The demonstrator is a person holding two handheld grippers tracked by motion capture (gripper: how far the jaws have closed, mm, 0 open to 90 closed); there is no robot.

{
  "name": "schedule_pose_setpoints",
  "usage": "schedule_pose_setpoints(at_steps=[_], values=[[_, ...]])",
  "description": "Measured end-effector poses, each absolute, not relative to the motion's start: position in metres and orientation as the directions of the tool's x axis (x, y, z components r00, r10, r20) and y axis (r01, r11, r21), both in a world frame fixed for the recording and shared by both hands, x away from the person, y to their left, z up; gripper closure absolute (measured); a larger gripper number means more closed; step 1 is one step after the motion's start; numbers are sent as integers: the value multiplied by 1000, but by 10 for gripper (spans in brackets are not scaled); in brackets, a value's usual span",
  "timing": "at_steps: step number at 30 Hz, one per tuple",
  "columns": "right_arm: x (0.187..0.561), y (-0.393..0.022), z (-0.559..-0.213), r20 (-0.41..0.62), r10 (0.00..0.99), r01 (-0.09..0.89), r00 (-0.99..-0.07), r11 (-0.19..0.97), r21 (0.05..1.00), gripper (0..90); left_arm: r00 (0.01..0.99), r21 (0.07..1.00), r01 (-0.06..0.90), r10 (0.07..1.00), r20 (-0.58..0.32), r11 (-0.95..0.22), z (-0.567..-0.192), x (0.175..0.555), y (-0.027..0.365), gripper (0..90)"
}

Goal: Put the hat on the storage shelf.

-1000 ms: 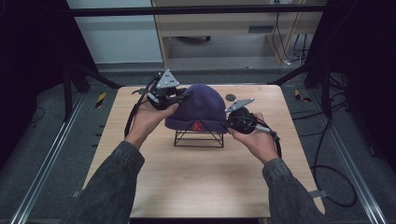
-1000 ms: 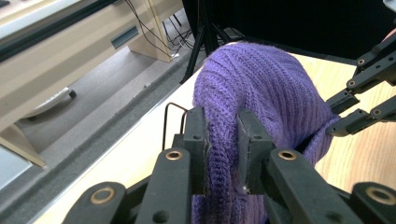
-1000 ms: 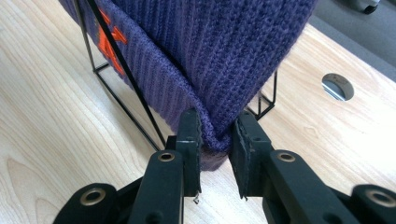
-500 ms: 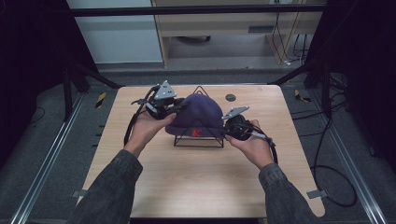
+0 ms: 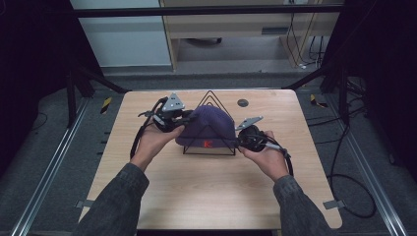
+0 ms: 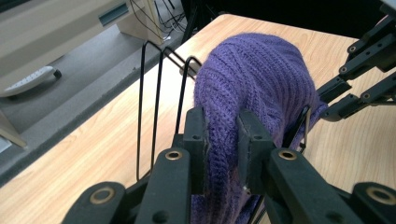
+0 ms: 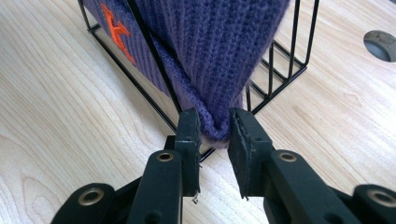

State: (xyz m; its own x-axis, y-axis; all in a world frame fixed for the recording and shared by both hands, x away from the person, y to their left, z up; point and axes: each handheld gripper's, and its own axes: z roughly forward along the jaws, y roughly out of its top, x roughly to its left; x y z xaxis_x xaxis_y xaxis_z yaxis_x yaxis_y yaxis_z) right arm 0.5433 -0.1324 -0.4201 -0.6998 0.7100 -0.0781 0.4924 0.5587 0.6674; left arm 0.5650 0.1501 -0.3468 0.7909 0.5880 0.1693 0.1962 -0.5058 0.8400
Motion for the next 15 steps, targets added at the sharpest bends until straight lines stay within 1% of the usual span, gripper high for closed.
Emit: schedule_pose_setpoints(at_steps=[10,15], values=[[544,-133,-433,-59,715,507,-696,549,665,748,794,832,211,586,160,-513,-358,563,153,756],[544,-133,-434,-57,716,510,-696,549,662,780,795,830,213,586,160,-515,-361,563,152,754]])
